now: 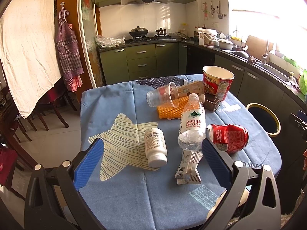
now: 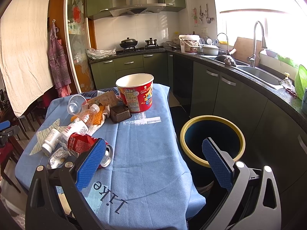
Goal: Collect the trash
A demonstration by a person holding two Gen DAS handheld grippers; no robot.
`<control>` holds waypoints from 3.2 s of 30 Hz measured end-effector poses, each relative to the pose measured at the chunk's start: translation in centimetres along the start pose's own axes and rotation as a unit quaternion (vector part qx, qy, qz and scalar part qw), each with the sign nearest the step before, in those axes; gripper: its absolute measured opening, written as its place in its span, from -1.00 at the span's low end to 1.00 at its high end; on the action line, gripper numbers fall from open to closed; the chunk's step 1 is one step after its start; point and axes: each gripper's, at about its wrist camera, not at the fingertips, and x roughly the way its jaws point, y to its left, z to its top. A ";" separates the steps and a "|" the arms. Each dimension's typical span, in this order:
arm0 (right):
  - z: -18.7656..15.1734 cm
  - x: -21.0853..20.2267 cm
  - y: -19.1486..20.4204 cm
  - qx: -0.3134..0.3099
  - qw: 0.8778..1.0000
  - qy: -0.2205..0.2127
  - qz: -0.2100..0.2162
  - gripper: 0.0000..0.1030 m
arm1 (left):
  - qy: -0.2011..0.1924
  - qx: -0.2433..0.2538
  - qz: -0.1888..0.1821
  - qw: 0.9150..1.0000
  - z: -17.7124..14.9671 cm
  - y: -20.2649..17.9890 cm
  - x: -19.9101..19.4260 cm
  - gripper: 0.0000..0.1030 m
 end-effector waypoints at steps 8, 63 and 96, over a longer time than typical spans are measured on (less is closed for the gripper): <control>-0.1 0.1 0.0 0.000 1.000 0.001 0.000 0.92 | 0.004 0.001 0.002 1.000 -0.1 0.0 0.1 0.89; 20.7 36.2 0.1 0.012 0.937 0.348 -0.041 -0.88 | 0.083 0.007 -0.055 0.995 8.9 1.4 15.3 0.89; 5.9 24.7 -29.4 0.234 0.905 0.341 -0.101 -0.84 | 0.107 0.015 -0.050 0.993 8.2 -0.6 14.1 0.89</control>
